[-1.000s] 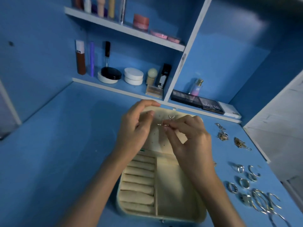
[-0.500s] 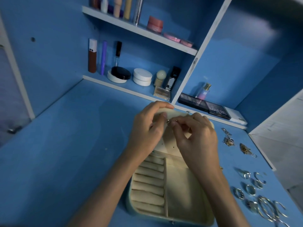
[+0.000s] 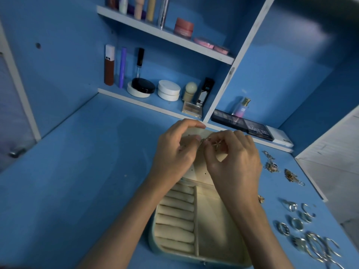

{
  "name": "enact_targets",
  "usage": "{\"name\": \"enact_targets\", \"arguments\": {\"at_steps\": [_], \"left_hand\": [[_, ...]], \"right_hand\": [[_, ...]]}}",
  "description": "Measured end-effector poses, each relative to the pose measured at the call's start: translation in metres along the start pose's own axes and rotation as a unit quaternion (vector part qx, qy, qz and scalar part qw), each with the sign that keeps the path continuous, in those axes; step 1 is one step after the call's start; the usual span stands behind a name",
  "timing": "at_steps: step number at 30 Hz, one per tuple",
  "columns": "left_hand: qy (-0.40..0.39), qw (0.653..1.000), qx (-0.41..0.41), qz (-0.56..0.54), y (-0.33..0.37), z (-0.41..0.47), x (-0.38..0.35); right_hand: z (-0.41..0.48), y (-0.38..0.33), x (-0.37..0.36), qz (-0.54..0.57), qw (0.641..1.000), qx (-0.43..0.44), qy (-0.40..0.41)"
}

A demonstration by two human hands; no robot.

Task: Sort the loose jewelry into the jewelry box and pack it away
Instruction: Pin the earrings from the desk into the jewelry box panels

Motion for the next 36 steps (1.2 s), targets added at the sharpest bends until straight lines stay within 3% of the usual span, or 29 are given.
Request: {"name": "enact_targets", "arguments": {"at_steps": [12,15,21,24,29,36], "left_hand": [[-0.014,0.999,-0.019,0.030,0.004,-0.002,-0.003],[-0.013,0.999,-0.016,0.032,0.002,-0.002,-0.003],[-0.003,1.000,0.003,0.029,-0.003,-0.001,-0.001],[-0.004,1.000,0.019,0.017,-0.006,-0.001,-0.002],[-0.001,0.999,0.019,0.027,-0.004,-0.002,-0.002],[0.009,0.999,0.026,0.034,-0.006,-0.002,-0.001]], "right_hand": [[-0.003,0.006,0.008,-0.010,0.998,0.054,0.022],[-0.004,0.008,0.008,0.031,0.997,0.065,0.002],[-0.008,0.038,0.035,0.112,0.993,0.024,0.002],[-0.011,0.074,0.042,0.146,0.989,-0.037,-0.004],[-0.030,0.144,0.020,0.165,0.966,-0.157,-0.118],[-0.058,0.185,-0.006,0.060,0.953,-0.182,-0.234]]}}
Point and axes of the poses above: each hand's wrist, its own z-axis towards the middle knuckle, its own x-axis out of the back of the hand, y = z × x, the point moved 10 cm from there along z, towards the middle knuckle, and after that the axes turned 10 degrees about x, right-handed, at the moved point
